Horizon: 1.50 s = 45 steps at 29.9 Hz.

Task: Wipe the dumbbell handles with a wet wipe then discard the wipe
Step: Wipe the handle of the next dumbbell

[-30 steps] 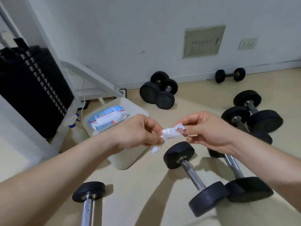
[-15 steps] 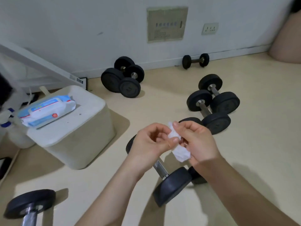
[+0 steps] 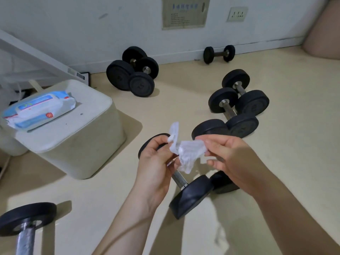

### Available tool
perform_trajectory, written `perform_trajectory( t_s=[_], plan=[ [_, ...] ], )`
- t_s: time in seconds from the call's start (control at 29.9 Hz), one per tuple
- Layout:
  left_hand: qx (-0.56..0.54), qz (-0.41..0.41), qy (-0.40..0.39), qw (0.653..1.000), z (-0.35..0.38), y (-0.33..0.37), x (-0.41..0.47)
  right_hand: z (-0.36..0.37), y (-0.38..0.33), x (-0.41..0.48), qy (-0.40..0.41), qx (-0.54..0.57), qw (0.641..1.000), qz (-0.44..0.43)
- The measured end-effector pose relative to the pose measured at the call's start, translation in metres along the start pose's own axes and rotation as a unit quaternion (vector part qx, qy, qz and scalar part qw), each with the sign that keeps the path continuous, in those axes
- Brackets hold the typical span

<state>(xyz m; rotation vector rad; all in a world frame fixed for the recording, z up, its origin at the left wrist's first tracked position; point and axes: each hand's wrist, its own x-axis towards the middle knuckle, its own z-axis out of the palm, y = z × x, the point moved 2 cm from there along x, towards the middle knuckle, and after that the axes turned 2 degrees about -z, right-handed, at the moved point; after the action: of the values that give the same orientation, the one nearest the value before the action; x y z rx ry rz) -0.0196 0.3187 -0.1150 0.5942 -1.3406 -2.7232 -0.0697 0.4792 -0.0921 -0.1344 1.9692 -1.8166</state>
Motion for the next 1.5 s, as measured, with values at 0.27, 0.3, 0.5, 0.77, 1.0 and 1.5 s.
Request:
perform_trajectory(
  t_s=[0.27, 0.3, 0.5, 0.77, 1.0, 1.5],
  plan=[
    [-0.011, -0.010, 0.076, 0.997, 0.000, 0.002, 0.002, 0.012, 0.002, -0.003, 0.033, -0.116, 0.990, -0.070],
    [0.029, 0.036, 0.127, 0.991, -0.006, 0.004, 0.002, 0.008, 0.002, -0.002, 0.036, -0.138, 0.988, -0.066],
    [0.354, 0.207, -0.053, 0.910, 0.020, 0.008, -0.012, 0.006, -0.006, -0.001, 0.008, -0.107, 0.988, -0.109],
    [0.306, 0.048, -0.069, 0.948, 0.000, -0.022, -0.005, 0.003, 0.017, 0.003, 0.011, -0.092, 0.992, -0.085],
    [0.293, 0.060, 0.033, 0.954, -0.002, -0.043, 0.002, 0.008, 0.040, 0.002, -0.101, 0.065, 0.993, 0.019],
    [0.785, 0.135, -0.022, 0.605, -0.018, -0.115, -0.005, -0.020, 0.109, 0.017, -0.069, -0.307, 0.949, 0.005]
  ],
)
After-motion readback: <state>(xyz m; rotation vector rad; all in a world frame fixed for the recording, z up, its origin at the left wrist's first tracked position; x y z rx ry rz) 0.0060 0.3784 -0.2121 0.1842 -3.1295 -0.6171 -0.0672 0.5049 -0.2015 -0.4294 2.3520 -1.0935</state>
